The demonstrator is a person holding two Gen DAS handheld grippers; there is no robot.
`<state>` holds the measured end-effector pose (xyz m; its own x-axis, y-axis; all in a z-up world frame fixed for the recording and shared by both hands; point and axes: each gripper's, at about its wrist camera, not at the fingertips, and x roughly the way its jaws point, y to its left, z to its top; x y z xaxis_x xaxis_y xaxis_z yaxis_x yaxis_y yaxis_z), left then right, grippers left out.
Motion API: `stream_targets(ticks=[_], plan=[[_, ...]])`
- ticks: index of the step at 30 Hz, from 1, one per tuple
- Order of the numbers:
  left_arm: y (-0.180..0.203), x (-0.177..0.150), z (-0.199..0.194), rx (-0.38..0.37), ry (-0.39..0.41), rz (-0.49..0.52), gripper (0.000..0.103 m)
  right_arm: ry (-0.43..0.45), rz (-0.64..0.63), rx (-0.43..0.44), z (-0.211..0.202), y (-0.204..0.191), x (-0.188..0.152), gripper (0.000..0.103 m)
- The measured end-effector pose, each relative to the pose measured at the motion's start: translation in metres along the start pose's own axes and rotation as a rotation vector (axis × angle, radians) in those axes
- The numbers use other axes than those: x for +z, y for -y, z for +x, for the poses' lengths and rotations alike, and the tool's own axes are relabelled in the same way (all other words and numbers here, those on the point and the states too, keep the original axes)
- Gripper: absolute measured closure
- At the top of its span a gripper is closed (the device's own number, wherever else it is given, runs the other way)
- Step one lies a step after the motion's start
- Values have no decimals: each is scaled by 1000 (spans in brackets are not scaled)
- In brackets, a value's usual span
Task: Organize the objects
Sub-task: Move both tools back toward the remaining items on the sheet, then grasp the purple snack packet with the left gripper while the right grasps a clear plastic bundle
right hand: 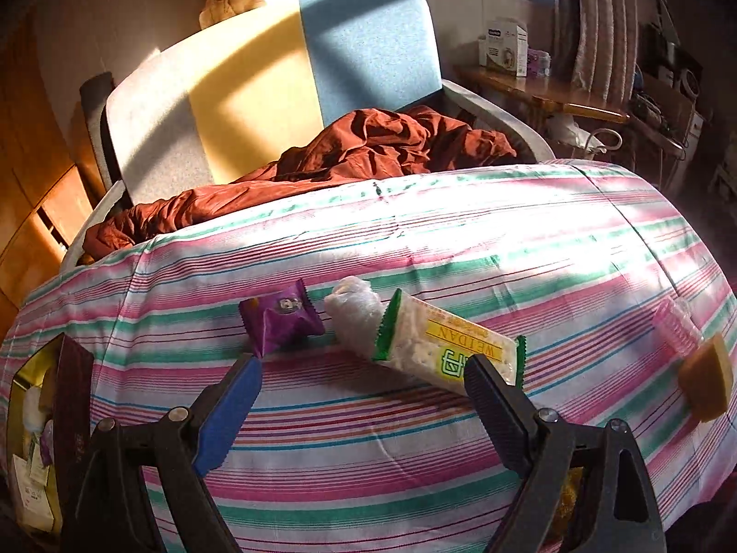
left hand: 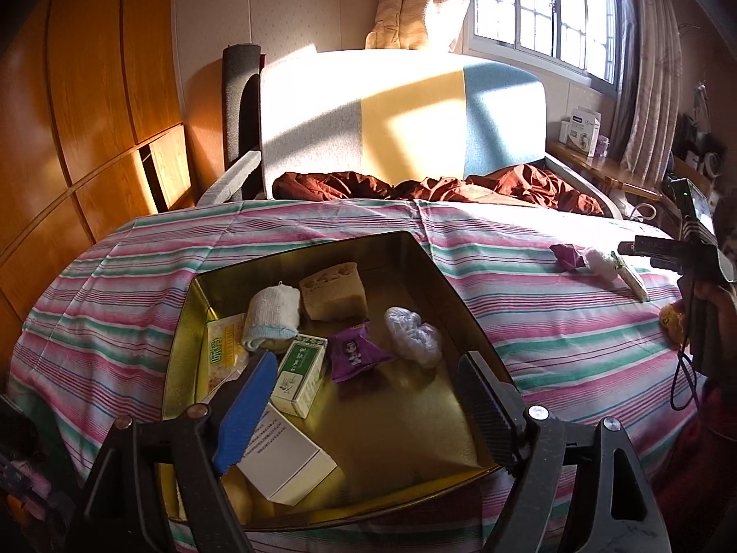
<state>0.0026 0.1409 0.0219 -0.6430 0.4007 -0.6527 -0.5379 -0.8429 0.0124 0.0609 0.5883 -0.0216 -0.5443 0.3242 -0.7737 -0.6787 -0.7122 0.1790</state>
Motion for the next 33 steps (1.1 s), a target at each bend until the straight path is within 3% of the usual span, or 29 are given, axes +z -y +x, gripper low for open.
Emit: stream_targets(ticks=[9, 16, 27, 33], plan=[[70, 34, 23, -139, -19, 98, 22, 74, 248, 7, -21, 53, 8, 12], [123, 57, 61, -194, -79, 152, 22, 101, 424, 67, -28, 87, 7, 12], [193, 90, 145, -193, -145, 316, 22, 87, 421, 154, -30, 80, 5, 12], [233, 109, 188, -230, -126, 394, 22, 66, 411, 201, -27, 75, 6, 12]])
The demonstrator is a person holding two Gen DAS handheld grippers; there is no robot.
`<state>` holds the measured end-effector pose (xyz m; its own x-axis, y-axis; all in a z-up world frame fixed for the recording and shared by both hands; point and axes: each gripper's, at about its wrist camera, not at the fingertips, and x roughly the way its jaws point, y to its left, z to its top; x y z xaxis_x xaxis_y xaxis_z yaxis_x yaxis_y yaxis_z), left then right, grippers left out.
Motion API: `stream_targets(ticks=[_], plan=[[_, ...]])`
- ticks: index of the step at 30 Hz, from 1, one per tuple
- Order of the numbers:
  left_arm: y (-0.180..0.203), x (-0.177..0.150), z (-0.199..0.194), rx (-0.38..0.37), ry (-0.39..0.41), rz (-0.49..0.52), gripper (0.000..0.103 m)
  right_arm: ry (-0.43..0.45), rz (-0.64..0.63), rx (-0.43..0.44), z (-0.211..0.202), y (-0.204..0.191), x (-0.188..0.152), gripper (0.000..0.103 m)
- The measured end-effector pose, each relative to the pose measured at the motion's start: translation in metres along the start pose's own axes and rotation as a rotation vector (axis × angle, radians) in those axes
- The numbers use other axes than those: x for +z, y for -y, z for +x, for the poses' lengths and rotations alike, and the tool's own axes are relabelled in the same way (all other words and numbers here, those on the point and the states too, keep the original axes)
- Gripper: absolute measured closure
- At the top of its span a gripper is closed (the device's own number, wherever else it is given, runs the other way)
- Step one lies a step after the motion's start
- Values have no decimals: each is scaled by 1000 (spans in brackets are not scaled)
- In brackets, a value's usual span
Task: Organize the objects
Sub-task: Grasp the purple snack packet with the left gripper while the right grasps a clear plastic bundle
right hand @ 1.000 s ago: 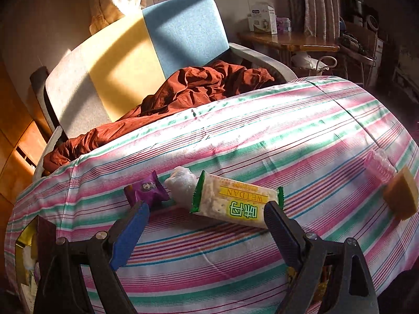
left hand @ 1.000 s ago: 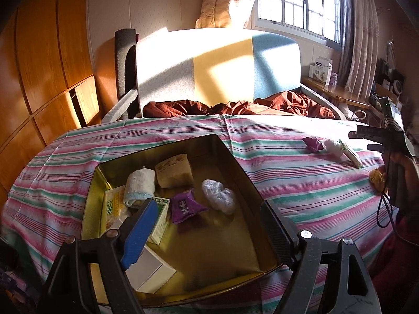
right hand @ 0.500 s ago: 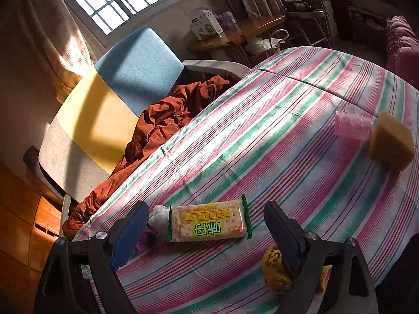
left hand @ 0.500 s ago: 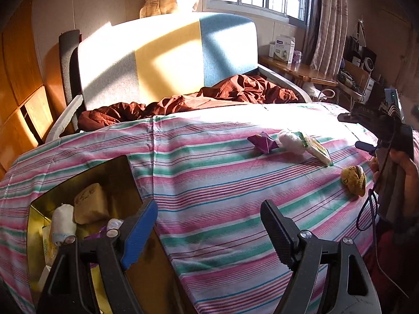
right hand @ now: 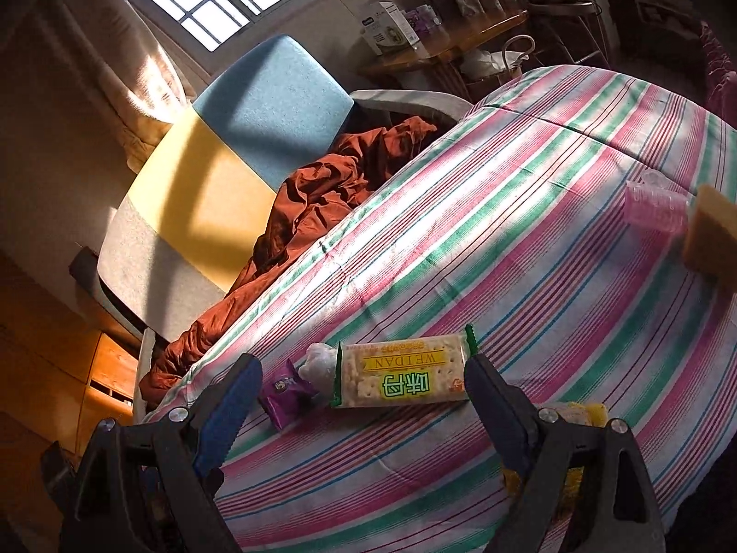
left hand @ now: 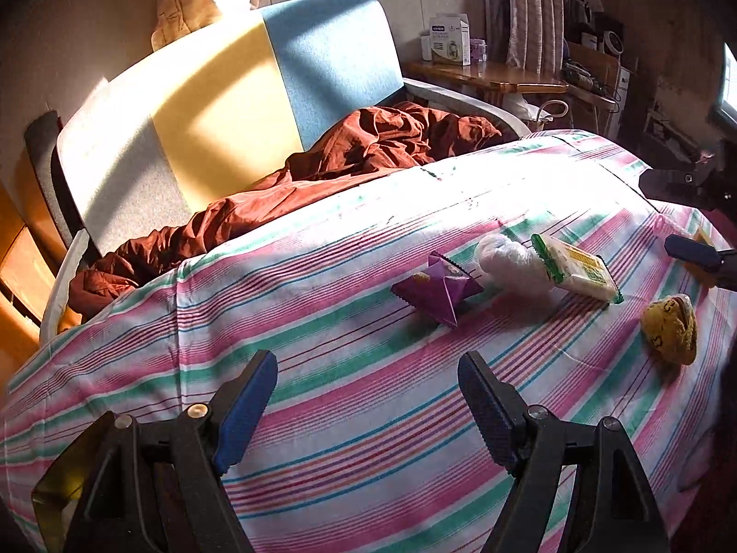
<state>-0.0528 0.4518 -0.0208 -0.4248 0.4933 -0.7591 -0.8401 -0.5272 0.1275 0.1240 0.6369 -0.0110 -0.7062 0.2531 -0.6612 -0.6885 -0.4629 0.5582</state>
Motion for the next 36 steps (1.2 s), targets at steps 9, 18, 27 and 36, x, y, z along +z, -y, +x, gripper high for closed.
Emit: stream_targets(ticks=[9, 18, 27, 36], plan=[[28, 35, 72, -44, -29, 232, 19, -44, 34, 50, 6, 3, -2, 12], [40, 50, 112, -117, -50, 269, 25, -64, 25, 13, 13, 2, -3, 12], [20, 16, 99, -152, -95, 27, 68, -58, 43, -29, 14, 10, -2, 12], [26, -32, 54, -96, -163, -81, 69, -58, 90, -41, 15, 21, -1, 12]])
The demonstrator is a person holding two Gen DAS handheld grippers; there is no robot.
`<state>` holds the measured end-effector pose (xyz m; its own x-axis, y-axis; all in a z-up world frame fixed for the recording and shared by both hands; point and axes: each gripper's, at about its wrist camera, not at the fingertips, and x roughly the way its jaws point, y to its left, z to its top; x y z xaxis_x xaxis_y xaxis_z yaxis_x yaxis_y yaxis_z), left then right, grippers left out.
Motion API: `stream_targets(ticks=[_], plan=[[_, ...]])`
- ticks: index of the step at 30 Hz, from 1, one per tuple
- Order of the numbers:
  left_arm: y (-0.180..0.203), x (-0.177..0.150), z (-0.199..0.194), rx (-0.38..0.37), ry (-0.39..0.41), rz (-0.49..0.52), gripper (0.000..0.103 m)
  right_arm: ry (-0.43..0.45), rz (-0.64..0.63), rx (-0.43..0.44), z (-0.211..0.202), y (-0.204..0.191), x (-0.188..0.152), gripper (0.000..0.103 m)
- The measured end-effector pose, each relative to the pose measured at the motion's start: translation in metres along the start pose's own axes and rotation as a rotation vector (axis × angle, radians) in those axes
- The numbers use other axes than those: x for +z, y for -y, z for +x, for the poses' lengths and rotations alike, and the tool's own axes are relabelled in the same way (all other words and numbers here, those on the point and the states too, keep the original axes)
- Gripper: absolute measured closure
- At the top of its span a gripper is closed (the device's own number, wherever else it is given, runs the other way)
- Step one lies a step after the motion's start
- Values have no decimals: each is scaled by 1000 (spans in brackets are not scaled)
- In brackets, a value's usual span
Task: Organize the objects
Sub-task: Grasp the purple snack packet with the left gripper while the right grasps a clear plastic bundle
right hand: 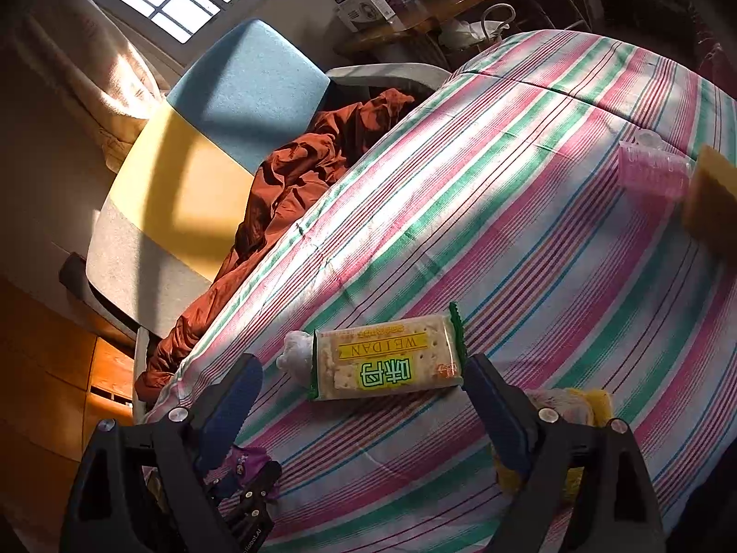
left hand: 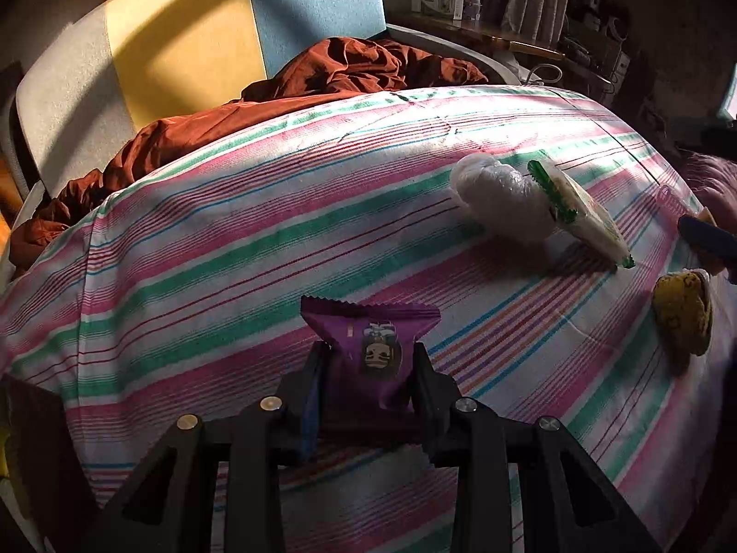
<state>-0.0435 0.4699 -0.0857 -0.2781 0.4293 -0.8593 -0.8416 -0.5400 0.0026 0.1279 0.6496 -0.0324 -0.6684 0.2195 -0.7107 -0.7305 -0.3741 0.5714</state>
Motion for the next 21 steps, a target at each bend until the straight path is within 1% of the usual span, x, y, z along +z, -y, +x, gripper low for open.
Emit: stream_targets(ticks=[4, 9, 13, 17, 21], plan=[[9, -31, -19, 30, 18, -34, 69, -5, 14, 0, 1, 3, 0, 12], [22, -73, -42, 44, 66, -63, 69, -24, -9, -7, 5, -1, -2, 12], [29, -100, -55, 60, 116, -47, 69, -48, -33, -4, 10, -7, -4, 12], [26, -107, -57, 43, 137, -44, 69, -86, -82, -22, 23, -19, 5, 12], [24, -109, -56, 25, 162, -42, 69, -125, -144, -86, 47, -28, 19, 12]])
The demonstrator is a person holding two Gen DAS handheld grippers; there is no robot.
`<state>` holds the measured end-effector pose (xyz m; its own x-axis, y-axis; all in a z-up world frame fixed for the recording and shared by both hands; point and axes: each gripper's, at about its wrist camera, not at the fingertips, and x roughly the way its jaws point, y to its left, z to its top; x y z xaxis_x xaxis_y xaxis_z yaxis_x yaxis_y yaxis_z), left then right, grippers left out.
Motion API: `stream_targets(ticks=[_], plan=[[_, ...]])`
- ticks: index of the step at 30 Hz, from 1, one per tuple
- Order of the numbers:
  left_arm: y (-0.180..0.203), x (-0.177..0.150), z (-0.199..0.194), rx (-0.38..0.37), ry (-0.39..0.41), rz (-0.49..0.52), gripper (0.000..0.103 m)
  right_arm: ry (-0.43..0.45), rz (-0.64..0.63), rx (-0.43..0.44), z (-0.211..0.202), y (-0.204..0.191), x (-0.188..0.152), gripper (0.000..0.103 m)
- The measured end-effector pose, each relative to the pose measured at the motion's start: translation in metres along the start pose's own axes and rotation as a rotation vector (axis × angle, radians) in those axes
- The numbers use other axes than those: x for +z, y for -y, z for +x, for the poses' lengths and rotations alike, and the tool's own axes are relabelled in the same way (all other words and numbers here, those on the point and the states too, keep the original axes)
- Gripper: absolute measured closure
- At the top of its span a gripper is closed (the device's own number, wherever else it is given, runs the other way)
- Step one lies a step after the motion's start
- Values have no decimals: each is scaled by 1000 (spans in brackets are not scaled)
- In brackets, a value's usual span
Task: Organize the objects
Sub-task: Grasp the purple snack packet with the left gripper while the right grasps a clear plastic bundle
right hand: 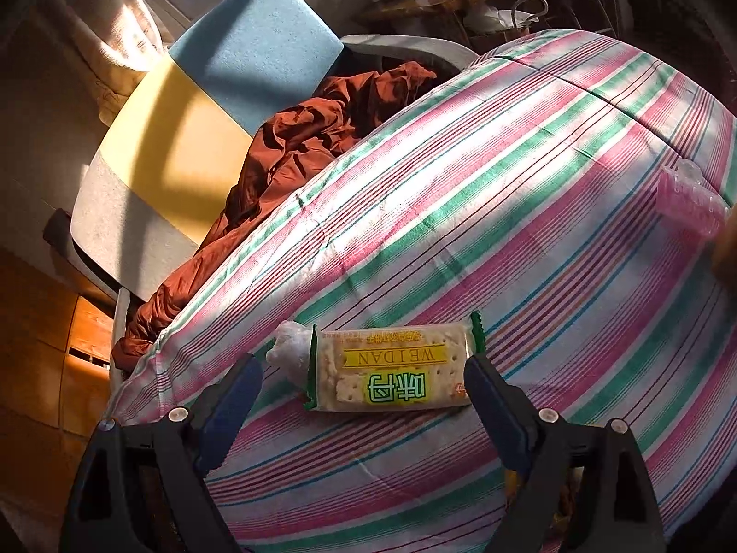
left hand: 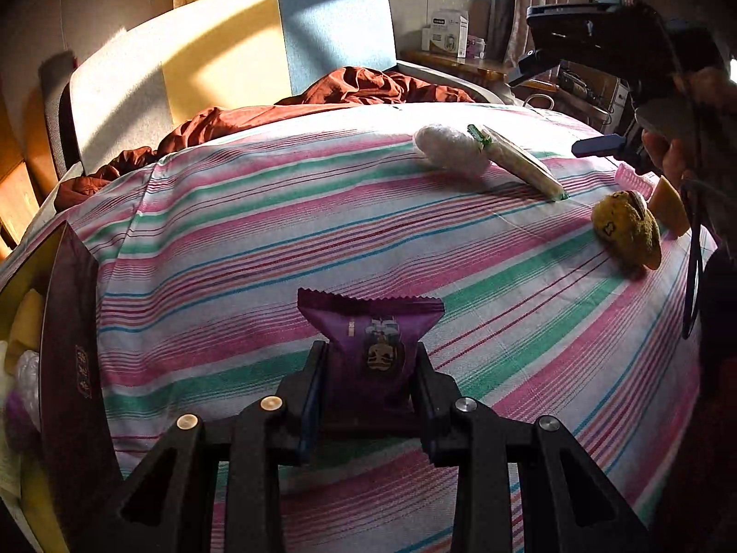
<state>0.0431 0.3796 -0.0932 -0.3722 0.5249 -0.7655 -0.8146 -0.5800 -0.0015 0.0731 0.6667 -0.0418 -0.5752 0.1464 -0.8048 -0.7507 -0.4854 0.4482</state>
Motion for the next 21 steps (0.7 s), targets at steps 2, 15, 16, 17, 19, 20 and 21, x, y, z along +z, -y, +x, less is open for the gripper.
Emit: stream_targets(ticks=[2, 15, 16, 17, 19, 20, 21], plan=[[0, -2, -1, -2, 15, -1, 69, -20, -37, -27, 13, -6, 9, 12], [-9, -4, 0, -54, 33, -41, 68, -259, -49, 89, 61, -10, -14, 12], [-9, -4, 0, -57, 34, -43, 68, -270, -59, 99, 59, -12, -22, 12], [-10, -4, 0, -59, 34, -45, 68, -280, -78, 105, 58, -16, -29, 12], [-11, -4, 0, -64, 35, -49, 68, -313, -111, 148, 55, -24, -40, 11], [-11, -4, 0, -65, 35, -50, 67, -321, -130, 175, 54, -30, -44, 11], [-12, -5, 0, -68, 36, -53, 67, -329, -166, 194, 52, -38, -48, 13]])
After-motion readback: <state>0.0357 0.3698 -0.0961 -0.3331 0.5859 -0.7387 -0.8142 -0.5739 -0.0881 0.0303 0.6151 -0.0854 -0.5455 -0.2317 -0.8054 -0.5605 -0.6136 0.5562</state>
